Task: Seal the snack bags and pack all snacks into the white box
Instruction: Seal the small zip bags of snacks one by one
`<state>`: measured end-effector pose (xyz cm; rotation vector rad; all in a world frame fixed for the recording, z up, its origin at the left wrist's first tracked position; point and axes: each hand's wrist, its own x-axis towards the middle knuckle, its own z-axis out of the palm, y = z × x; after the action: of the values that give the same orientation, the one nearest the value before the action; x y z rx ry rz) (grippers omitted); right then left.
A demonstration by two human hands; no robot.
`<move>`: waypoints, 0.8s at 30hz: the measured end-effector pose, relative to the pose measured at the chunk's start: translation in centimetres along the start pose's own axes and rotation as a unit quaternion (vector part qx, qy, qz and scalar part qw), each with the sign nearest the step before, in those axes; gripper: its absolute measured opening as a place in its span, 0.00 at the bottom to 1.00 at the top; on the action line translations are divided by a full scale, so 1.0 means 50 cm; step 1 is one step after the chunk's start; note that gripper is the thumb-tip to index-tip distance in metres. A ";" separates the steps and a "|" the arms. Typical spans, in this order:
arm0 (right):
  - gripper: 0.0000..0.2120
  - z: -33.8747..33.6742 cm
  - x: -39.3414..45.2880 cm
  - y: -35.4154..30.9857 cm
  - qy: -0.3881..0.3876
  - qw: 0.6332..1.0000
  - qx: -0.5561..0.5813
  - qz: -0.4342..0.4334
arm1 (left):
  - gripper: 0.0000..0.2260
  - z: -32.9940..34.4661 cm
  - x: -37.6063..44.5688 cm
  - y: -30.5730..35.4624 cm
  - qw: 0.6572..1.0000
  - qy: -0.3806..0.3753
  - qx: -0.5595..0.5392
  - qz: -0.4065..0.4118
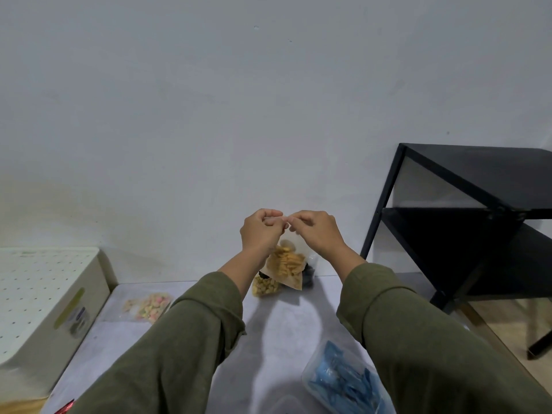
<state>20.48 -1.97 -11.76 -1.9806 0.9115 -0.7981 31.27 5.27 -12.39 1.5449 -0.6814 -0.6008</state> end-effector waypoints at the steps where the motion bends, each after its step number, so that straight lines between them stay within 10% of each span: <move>1: 0.08 -0.004 0.001 0.003 -0.004 1.000 -0.003 0.006 | 0.03 0.002 -0.003 -0.002 1.000 -0.001 0.012 0.007; 24: 0.08 0.003 -0.052 0.044 0.042 0.996 0.041 0.066 | 0.09 -0.024 -0.025 -0.032 0.997 -0.020 0.065 0.046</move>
<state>18.50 -0.71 -14.25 -1.8087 1.0310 -0.8357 31.40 7.09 -13.92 1.6154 -0.8318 -0.5269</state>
